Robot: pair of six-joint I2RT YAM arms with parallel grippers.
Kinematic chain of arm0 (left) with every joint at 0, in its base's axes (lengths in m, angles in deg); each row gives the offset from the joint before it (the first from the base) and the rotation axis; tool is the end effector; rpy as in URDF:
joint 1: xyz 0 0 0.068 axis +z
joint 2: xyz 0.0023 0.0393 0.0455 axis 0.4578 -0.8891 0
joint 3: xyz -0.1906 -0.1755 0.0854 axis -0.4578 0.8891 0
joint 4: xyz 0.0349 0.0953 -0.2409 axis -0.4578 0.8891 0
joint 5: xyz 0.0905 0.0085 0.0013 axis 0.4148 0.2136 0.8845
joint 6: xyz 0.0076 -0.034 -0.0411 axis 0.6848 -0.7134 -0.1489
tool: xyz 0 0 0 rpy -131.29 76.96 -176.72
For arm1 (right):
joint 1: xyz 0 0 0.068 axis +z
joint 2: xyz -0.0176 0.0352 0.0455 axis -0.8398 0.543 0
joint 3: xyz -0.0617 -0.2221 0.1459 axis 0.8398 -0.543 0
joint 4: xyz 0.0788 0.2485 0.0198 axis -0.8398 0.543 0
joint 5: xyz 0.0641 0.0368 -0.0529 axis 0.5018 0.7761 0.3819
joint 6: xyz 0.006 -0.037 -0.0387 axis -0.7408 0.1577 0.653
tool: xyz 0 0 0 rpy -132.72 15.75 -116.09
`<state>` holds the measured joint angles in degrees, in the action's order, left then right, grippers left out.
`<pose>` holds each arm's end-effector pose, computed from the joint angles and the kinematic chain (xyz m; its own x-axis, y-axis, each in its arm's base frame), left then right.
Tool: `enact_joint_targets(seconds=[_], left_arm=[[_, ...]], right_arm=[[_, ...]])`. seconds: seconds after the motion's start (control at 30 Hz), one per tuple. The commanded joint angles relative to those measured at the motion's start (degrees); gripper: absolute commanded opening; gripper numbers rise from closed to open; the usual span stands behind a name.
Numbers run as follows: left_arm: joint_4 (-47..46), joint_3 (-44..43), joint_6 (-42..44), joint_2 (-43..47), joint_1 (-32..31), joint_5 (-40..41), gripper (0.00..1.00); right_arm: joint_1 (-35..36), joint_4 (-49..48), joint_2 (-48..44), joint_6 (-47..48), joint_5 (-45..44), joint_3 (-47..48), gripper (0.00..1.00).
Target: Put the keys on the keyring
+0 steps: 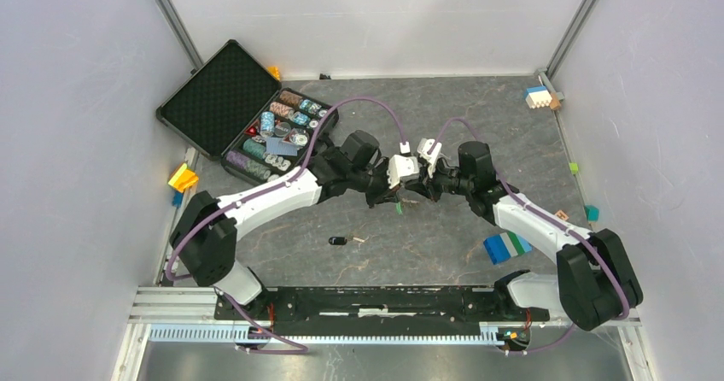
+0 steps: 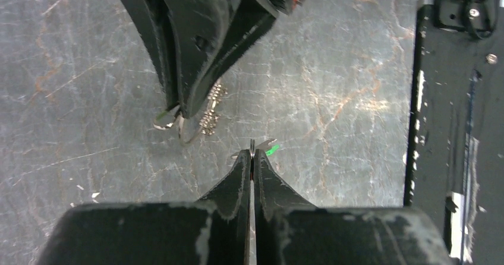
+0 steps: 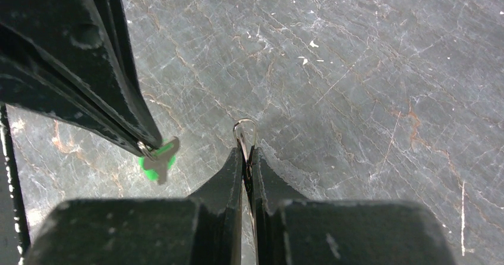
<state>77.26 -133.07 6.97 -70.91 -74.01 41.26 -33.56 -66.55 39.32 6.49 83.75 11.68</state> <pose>0.2224 -0.2626 0.2597 -0.0733 0.5846 -0.8080 0.9950 0.0982 -0.0191 0.2326 0.1257 0.2180 -0.2014 -0.3192 -0.9261 -0.9036 0.4254 0.0499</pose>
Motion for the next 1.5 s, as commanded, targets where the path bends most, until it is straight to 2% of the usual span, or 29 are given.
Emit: enact_joint_targets(seconds=[0.0,0.2,0.37,0.53,0.83,1.47], left_arm=[[-7.75,1.03,-5.36,1.59,-2.52,9.7,0.02],[-11.1,2.46,-1.74,1.5,-4.93,19.58,0.02],[-13.5,4.41,0.25,3.68,-5.41,24.13,0.02],[-16.79,8.33,6.56,6.62,-5.58,25.15,0.02],[-21.68,14.39,15.8,8.93,-6.54,21.97,0.02],[-23.87,12.53,21.18,5.43,-13.41,36.37,0.02]], right_arm=[[0.43,-2.73,-1.62,-0.83,1.16,0.05,0.0],[0.43,-2.73,-1.09,-1.09,2.52,0.07,0.0],[0.45,-3.35,-0.75,-1.82,3.84,-0.17,0.0],[0.43,-3.66,-0.02,-2.39,4.79,-0.04,0.0],[0.42,-3.96,0.7,-3.07,5.31,0.16,0.0],[0.46,-4.01,2.38,-4.17,7.24,0.5,0.0]])
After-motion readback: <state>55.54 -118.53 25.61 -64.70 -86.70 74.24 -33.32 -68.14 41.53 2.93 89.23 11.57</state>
